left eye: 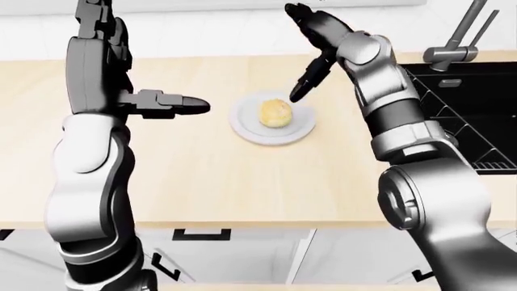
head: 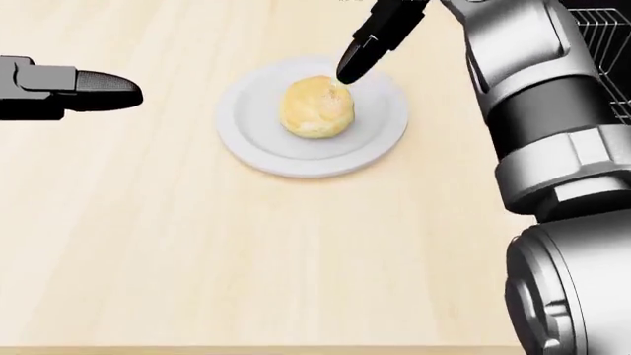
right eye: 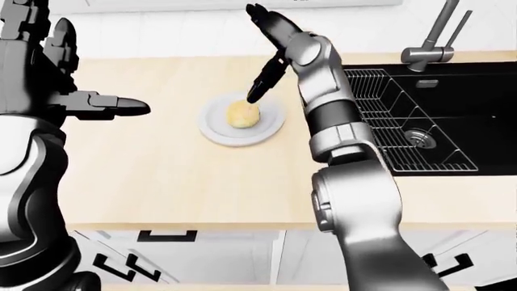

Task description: Place the pastries on the plates.

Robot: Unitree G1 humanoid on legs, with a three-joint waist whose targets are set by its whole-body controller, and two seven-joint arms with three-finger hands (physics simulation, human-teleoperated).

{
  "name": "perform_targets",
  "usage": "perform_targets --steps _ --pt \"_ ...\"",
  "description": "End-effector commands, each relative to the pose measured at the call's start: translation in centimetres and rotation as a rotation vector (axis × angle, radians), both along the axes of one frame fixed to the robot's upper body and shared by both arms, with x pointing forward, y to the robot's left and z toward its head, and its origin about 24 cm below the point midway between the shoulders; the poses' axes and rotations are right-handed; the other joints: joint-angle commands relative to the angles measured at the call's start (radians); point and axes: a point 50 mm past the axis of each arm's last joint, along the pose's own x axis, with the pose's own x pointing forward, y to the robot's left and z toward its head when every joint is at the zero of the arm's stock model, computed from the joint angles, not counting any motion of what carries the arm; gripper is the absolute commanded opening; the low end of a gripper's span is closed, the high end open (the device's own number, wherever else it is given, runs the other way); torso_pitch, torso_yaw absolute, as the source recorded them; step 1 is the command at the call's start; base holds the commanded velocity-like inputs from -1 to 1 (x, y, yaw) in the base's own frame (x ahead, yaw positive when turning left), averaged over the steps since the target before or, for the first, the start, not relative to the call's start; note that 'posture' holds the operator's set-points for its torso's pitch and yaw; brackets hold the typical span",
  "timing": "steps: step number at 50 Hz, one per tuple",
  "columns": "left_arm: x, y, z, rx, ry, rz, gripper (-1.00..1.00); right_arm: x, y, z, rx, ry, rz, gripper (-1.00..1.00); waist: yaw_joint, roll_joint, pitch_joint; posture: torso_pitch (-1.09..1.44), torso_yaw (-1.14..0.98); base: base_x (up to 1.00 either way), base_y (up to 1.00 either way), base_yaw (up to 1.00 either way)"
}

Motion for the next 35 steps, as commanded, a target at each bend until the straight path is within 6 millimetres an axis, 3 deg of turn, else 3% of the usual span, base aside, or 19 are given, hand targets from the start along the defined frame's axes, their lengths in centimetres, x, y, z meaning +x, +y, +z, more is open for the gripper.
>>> perform_targets --steps 1,15,22,35 --pt "-0.8 0.0 1.5 0.013 -0.084 0.004 1.0 -0.8 -0.1 3.1 0.02 -0.087 0.011 1.0 0.0 0.002 -0.03 0.0 0.0 0.0 0.0 0.0" --pt "-1.3 0.5 2.0 0.019 -0.093 0.025 1.0 -5.7 -2.7 7.1 0.201 -0.167 -0.049 1.0 0.005 -0.005 -0.023 0.0 0.0 0.0 0.0 0.0" --pt "-1.5 0.7 2.4 0.022 -0.098 0.03 1.0 -8.4 -5.4 8.8 0.254 -0.22 -0.112 1.0 0.007 -0.009 -0.018 0.0 0.0 0.0 0.0 0.0" --pt "-2.4 1.9 3.1 0.037 -0.106 0.071 1.0 -11.8 -8.8 7.7 0.336 -0.245 -0.196 1.0 0.006 -0.012 -0.016 0.0 0.0 0.0 0.0 0.0"
